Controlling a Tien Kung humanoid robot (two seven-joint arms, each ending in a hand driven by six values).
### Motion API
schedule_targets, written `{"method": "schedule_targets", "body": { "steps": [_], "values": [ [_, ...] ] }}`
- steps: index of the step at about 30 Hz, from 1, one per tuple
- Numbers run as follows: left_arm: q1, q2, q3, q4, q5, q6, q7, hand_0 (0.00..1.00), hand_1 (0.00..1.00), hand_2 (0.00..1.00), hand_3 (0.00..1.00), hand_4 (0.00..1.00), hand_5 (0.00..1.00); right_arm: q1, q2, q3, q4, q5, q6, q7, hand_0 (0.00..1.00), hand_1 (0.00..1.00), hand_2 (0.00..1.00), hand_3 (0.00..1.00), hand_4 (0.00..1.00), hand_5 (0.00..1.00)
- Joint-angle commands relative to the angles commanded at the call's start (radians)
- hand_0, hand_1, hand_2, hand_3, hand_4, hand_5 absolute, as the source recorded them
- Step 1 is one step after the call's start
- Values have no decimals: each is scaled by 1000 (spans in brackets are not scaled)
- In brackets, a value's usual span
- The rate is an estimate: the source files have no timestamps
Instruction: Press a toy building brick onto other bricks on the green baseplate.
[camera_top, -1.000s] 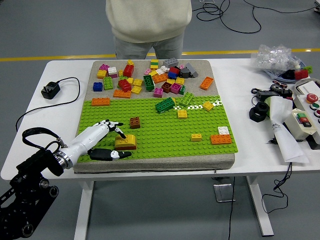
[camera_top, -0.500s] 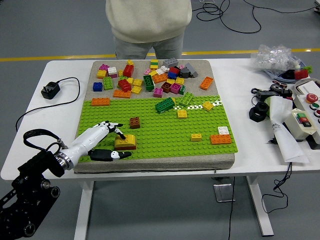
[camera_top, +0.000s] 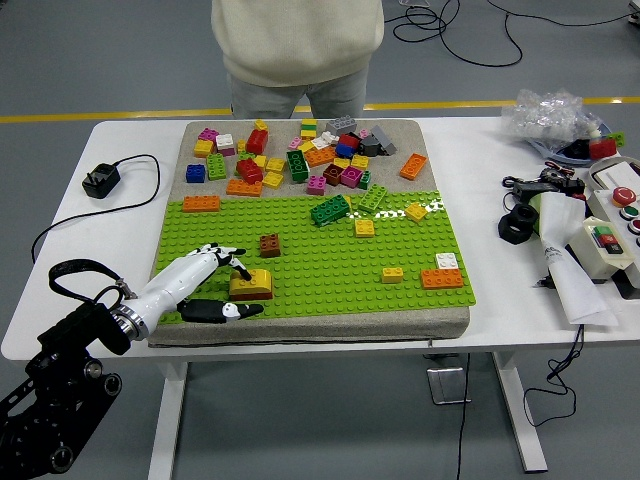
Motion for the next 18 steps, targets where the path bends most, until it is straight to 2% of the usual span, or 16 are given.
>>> {"method": "schedule_targets", "body": {
  "steps": [18],
  "values": [
    [-3, -5, 6, 11, -2, 4, 2, 998, 944, 922, 594, 972, 680, 2, 0, -1, 0, 3, -1, 1, 802, 730, 754, 739, 998, 666]
  ]
}}
